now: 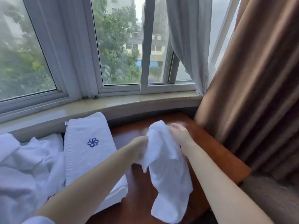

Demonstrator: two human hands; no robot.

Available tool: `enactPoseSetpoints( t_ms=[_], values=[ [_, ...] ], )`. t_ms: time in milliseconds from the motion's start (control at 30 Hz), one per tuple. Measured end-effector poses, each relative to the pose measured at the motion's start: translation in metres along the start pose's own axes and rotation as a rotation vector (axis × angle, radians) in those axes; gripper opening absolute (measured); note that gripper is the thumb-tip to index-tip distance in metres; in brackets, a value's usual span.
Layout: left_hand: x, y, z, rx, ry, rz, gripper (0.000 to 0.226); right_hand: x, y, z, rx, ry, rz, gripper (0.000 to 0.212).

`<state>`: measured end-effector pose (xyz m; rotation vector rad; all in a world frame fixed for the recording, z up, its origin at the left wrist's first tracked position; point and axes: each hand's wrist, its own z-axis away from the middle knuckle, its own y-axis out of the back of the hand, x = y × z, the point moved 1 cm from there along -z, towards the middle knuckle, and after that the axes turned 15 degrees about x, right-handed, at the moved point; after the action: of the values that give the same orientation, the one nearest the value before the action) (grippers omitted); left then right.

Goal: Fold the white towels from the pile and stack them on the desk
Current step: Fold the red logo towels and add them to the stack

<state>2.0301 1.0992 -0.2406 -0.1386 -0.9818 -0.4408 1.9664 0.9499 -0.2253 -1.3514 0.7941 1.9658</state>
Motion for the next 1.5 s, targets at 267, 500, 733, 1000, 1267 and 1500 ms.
enactPoseSetpoints(
  t_ms=[267, 500, 733, 1000, 1267, 1500],
  values=[
    [0.021, -0.017, -0.047, -0.076, -0.059, 0.336, 0.054, 0.032, -0.007, -0.041, -0.038, 0.086, 0.19, 0.023],
    [0.031, -0.048, -0.065, -0.04, -0.07, 0.596, 0.049, 0.058, -0.004, -0.042, -0.429, -0.618, -0.199, 0.025],
    [0.012, -0.045, -0.051, 0.172, 0.12, 1.052, 0.009, 0.047, 0.044, -0.055, -0.586, -0.668, -0.544, 0.01],
    [-0.031, -0.037, -0.005, 0.601, -0.011, 1.142, 0.089, 0.101, 0.159, -0.05, 0.131, -0.478, -0.807, 0.023],
    [-0.082, -0.025, 0.034, 0.733, -0.016, 0.544, 0.044, 0.148, 0.189, -0.024, 0.25, -0.555, -0.535, 0.022],
    [-0.181, -0.065, 0.048, 0.433, 0.282, -0.051, 0.014, 0.21, 0.144, 0.034, 0.122, -0.695, -0.104, 0.028]
  ],
)
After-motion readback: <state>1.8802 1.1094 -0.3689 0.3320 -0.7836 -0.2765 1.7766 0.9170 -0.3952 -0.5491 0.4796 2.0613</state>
